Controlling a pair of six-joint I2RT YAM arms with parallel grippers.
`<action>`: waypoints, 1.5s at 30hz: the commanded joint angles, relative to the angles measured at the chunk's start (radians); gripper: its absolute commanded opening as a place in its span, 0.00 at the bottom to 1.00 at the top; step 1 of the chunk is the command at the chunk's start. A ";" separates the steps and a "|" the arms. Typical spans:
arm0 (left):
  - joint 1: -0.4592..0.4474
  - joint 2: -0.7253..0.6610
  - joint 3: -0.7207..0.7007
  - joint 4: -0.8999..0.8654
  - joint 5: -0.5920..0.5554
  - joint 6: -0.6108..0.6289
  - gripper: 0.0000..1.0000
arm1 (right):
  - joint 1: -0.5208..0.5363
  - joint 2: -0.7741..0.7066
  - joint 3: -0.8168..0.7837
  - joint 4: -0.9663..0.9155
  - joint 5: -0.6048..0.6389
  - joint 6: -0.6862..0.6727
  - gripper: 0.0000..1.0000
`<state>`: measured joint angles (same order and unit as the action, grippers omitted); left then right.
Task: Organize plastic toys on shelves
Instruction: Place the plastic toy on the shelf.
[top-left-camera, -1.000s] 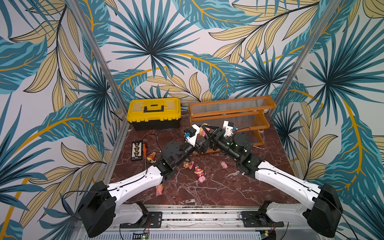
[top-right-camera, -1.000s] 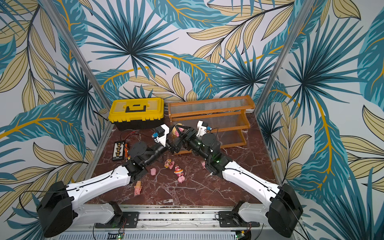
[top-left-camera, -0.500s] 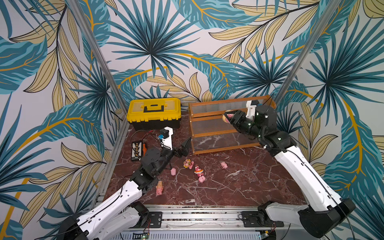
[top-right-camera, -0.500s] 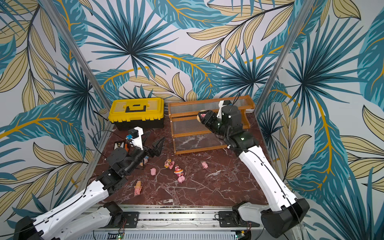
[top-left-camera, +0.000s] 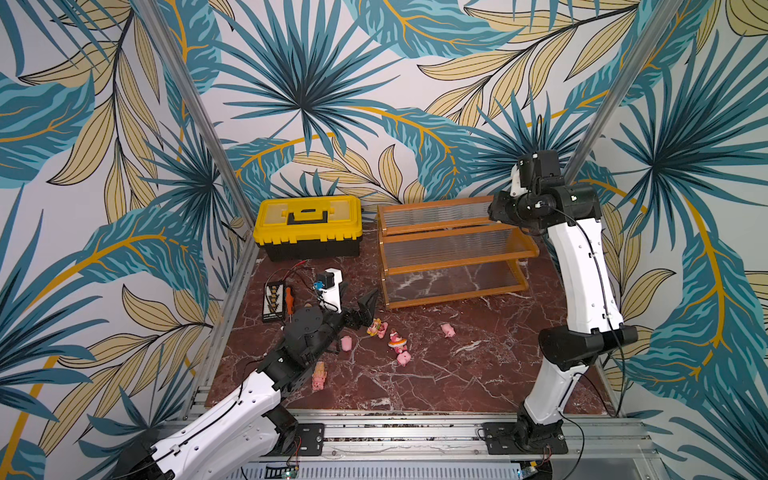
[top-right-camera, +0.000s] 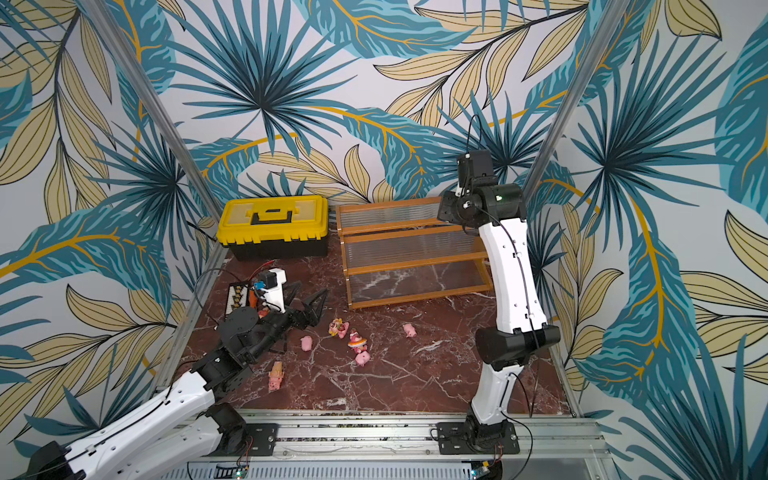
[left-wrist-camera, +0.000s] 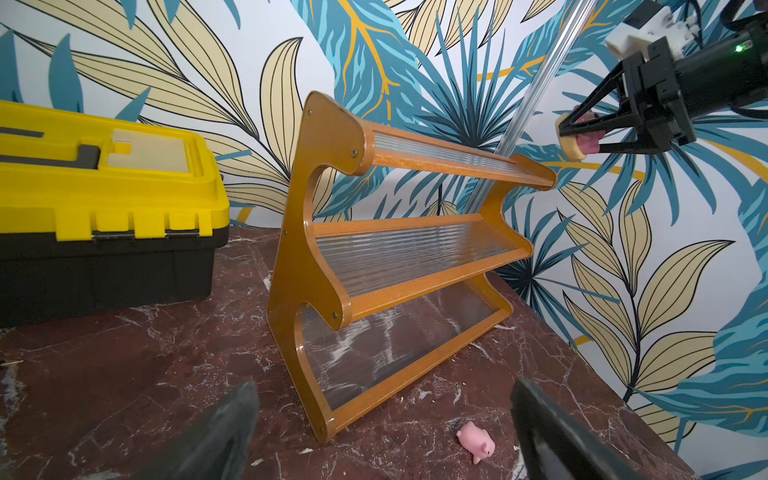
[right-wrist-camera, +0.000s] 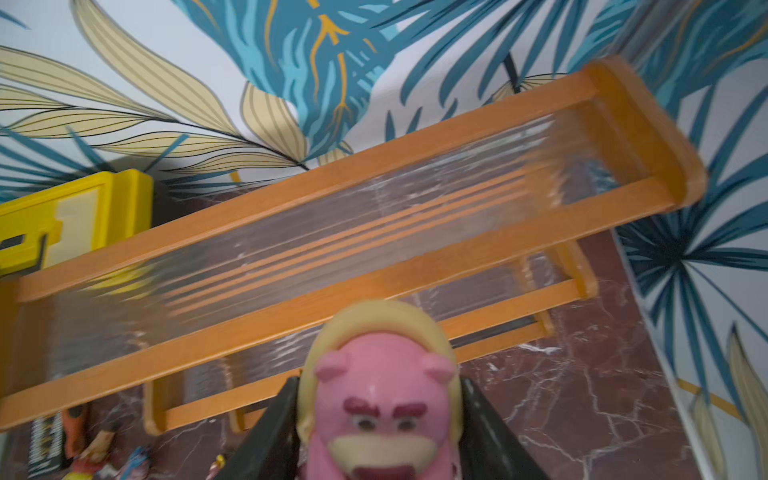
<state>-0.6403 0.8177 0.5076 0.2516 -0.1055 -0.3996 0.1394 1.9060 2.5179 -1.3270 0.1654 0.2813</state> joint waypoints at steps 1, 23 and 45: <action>0.004 -0.026 -0.039 0.018 -0.017 -0.021 0.97 | -0.034 0.042 0.063 -0.099 0.109 -0.054 0.47; 0.006 -0.022 -0.057 0.018 -0.046 -0.031 0.98 | -0.096 0.307 0.301 0.012 0.092 -0.140 0.52; 0.006 -0.011 -0.038 0.000 -0.051 -0.024 0.99 | -0.110 0.378 0.332 0.039 0.036 -0.157 0.60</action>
<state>-0.6395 0.8005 0.4751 0.2459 -0.1501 -0.4274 0.0334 2.2654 2.8334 -1.2984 0.2153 0.1482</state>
